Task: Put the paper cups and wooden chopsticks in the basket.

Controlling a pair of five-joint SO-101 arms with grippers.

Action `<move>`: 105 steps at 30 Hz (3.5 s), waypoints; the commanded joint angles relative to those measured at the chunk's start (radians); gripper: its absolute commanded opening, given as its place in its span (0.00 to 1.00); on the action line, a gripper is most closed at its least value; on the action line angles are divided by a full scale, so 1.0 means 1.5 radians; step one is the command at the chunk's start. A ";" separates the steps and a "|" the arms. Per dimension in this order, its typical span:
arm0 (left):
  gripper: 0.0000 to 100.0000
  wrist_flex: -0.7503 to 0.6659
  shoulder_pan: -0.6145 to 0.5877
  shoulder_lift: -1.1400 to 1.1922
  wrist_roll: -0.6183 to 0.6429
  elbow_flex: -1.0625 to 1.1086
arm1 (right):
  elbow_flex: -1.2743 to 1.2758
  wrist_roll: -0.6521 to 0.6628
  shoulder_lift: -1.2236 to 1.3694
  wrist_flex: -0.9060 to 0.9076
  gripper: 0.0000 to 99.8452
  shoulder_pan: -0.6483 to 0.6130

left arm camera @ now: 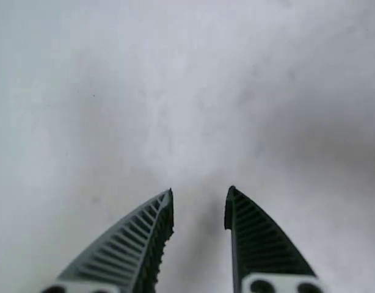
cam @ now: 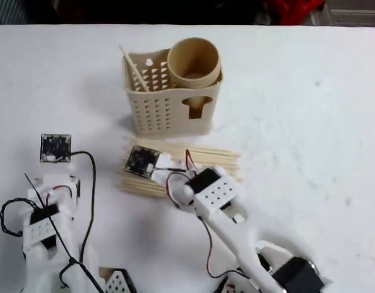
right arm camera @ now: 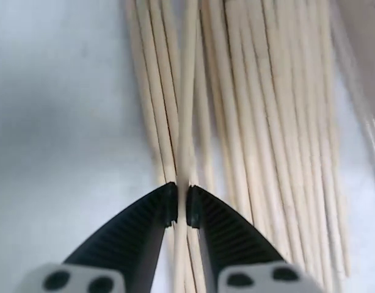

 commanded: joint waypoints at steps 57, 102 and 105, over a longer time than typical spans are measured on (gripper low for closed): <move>0.15 -0.007 -0.002 -0.016 -0.005 -0.004 | -0.320 -0.272 0.107 -0.598 0.02 0.117; 0.15 -0.007 -0.001 -0.016 -0.005 -0.004 | -0.102 -0.050 0.042 0.024 0.20 -0.111; 0.15 -0.007 -0.001 -0.016 -0.005 -0.004 | -0.097 -0.050 0.059 0.012 0.18 -0.111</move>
